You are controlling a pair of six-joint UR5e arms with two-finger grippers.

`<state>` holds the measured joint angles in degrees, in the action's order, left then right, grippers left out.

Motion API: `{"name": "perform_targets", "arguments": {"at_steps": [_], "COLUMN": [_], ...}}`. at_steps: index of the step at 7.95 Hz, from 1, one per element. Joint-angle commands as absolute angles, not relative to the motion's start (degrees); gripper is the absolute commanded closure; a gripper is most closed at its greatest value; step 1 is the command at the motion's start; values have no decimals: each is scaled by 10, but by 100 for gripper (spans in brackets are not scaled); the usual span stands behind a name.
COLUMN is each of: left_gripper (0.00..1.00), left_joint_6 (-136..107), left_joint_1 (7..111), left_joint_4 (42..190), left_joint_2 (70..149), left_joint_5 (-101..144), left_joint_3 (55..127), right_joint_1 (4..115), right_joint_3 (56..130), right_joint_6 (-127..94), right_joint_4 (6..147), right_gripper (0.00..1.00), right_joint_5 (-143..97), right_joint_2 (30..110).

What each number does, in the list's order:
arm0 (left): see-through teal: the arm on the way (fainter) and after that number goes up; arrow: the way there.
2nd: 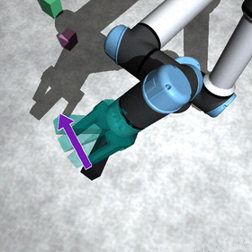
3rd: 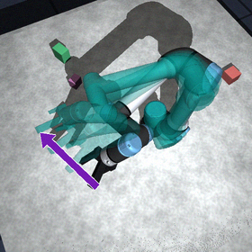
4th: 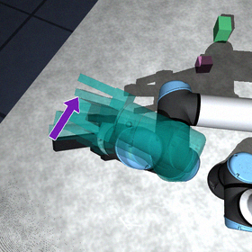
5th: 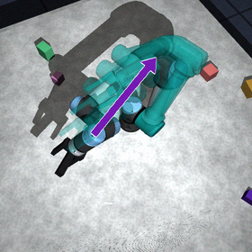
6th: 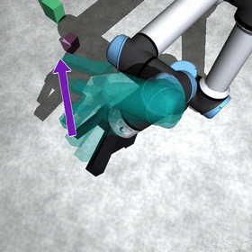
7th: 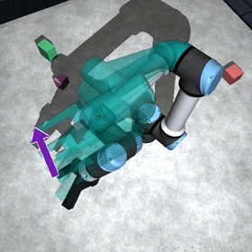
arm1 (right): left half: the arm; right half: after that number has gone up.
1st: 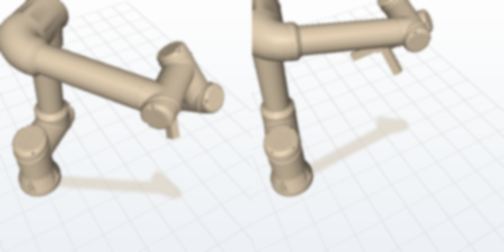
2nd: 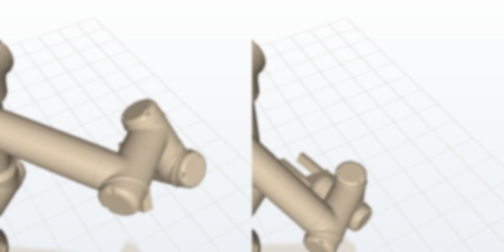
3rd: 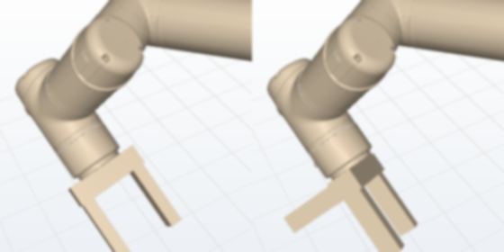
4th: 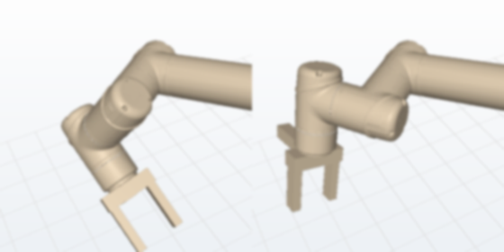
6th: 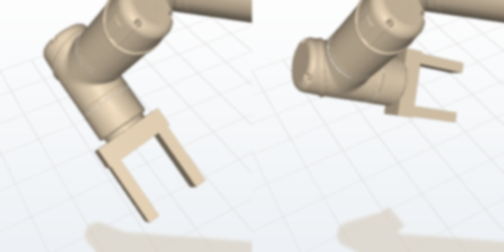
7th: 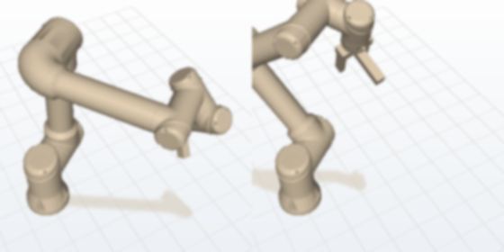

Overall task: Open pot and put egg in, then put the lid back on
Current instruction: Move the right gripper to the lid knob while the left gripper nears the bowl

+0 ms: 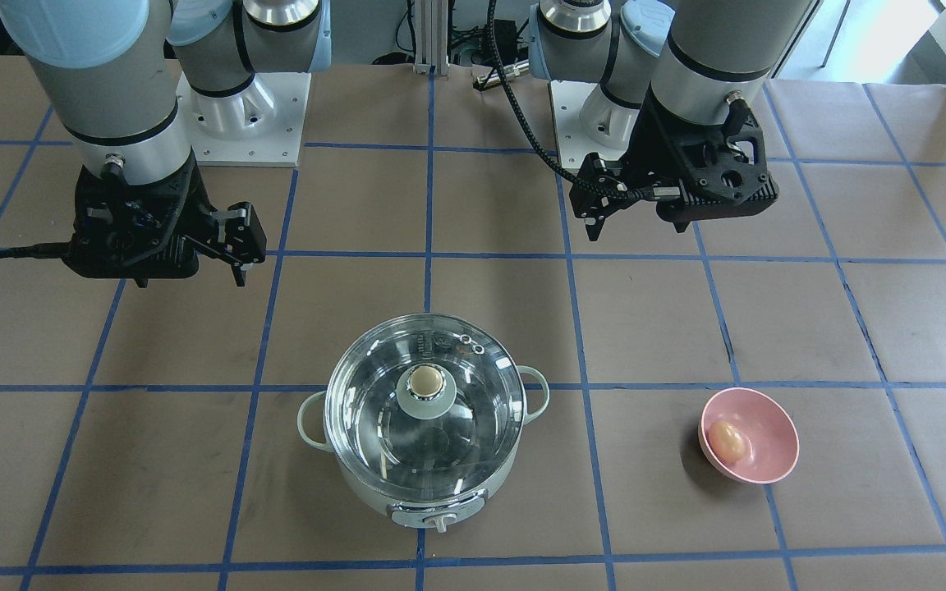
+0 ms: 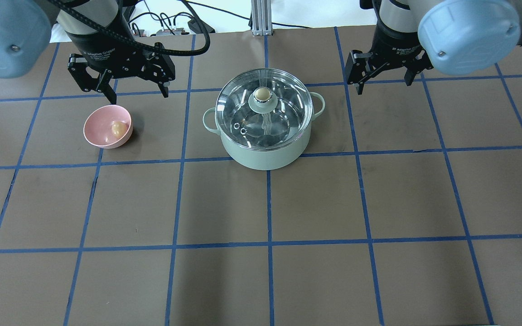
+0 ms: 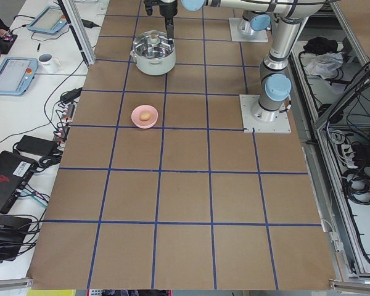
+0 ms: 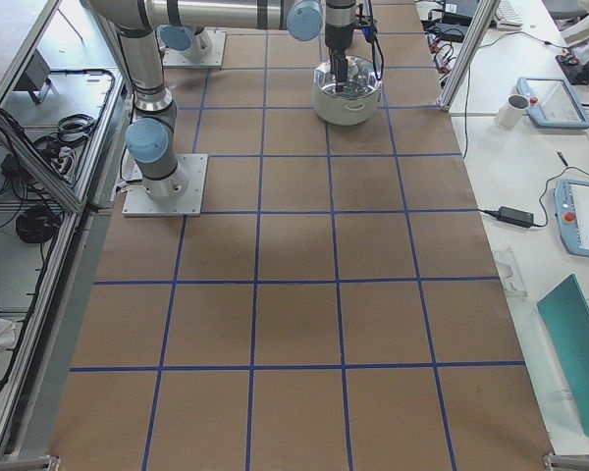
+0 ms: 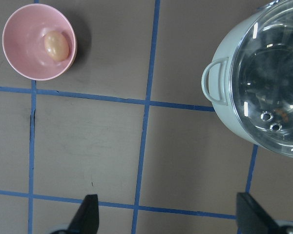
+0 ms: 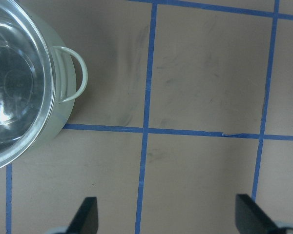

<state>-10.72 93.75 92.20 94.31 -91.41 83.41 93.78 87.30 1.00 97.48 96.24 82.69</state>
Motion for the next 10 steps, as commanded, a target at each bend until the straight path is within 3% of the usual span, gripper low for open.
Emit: {"name": "perform_targets", "arguments": {"at_steps": [1, 5, 10], "left_gripper": [0, 0, 0], "left_joint_6": [-107, -105, -95], "left_joint_1": [937, 936, 930], "left_joint_4": [922, 920, 800], "left_joint_2": [943, 944, 976], "left_joint_5": [-914, -913, -911], "left_joint_3": [834, 835, 842], "right_joint_1": [938, 939, 949], "right_joint_3": [876, 878, 840], "right_joint_6": [11, 2, -23], "right_joint_4": [968, 973, 1011], "right_gripper": [0, 0, 0], "right_joint_5": [971, 969, 880], "right_joint_2": [831, 824, 806]}}
